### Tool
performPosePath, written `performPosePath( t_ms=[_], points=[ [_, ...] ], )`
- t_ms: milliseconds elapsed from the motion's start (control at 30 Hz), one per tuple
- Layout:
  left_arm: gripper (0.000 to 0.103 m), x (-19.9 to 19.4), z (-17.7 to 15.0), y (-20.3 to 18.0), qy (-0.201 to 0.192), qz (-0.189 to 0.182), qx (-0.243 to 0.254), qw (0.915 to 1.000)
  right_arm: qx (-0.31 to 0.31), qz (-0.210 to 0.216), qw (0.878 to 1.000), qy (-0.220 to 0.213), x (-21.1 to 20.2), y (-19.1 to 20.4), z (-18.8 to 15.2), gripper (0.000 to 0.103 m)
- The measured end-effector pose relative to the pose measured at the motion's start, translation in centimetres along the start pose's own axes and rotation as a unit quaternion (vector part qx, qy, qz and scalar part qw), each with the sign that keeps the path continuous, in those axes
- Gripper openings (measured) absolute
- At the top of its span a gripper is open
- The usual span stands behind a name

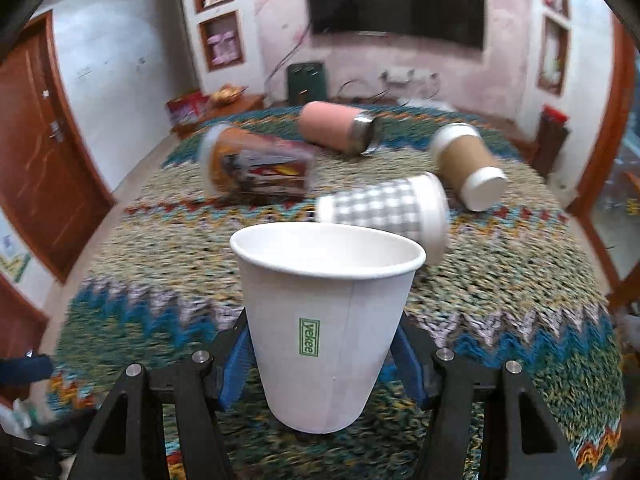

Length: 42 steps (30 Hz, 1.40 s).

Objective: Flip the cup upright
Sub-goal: 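Rotate the held white cup with the right tool until its rim faces up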

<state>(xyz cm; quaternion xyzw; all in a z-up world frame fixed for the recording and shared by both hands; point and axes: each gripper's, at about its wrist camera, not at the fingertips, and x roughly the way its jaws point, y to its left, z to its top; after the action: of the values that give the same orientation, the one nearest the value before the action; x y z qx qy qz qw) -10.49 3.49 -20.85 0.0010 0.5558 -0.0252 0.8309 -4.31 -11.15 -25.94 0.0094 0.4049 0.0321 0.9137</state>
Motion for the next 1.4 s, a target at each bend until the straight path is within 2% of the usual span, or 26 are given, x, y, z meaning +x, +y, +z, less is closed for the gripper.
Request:
performPosePath(
  t_ms=[200, 400, 500, 700, 900, 1000, 1133, 1400],
  points=[
    [0.08, 0.6, -0.4, -0.7, 0.001, -0.002, 0.014, 0.9999, 0.005, -0.053, 0.997, -0.047, 0.0, -0.5, -1.7, 0.063],
    [0.08, 1.1, -0.6, -0.7, 0.005, -0.003, 0.016, 0.9999, 0.014, -0.06, 0.996, -0.066, -0.5, -0.6, -2.6, 0.063],
    [0.08, 1.1, -0.6, -0.7, 0.006, -0.003, 0.016, 0.9998, 0.015, -0.06, 0.996, -0.064, -1.2, -0.6, -3.3, 0.063],
    [0.08, 1.2, -0.7, -0.5, 0.006, -0.006, 0.017, 0.9998, 0.033, -0.045, 0.998, -0.007, -0.4, -0.9, -4.3, 0.061],
    [0.08, 1.4, -0.7, -0.6, 0.008, -0.008, 0.019, 0.9997, 0.016, -0.05, 0.999, -0.013, -0.8, -0.4, -4.3, 0.062],
    [0.08, 1.5, -0.7, -0.8, 0.009, -0.01, 0.021, 0.9997, 0.001, -0.06, 0.998, -0.011, -0.7, 0.0, -4.2, 0.074],
    [0.08, 1.5, -0.6, -1.1, 0.007, -0.013, 0.023, 0.9996, -0.009, -0.059, 0.998, -0.016, -1.2, 0.4, -4.2, 0.079],
    [0.08, 0.7, -0.1, -1.5, -0.005, -0.02, 0.021, 0.9996, -0.006, -0.049, 0.999, -0.014, -2.4, 0.0, -3.8, 0.079]
  ],
)
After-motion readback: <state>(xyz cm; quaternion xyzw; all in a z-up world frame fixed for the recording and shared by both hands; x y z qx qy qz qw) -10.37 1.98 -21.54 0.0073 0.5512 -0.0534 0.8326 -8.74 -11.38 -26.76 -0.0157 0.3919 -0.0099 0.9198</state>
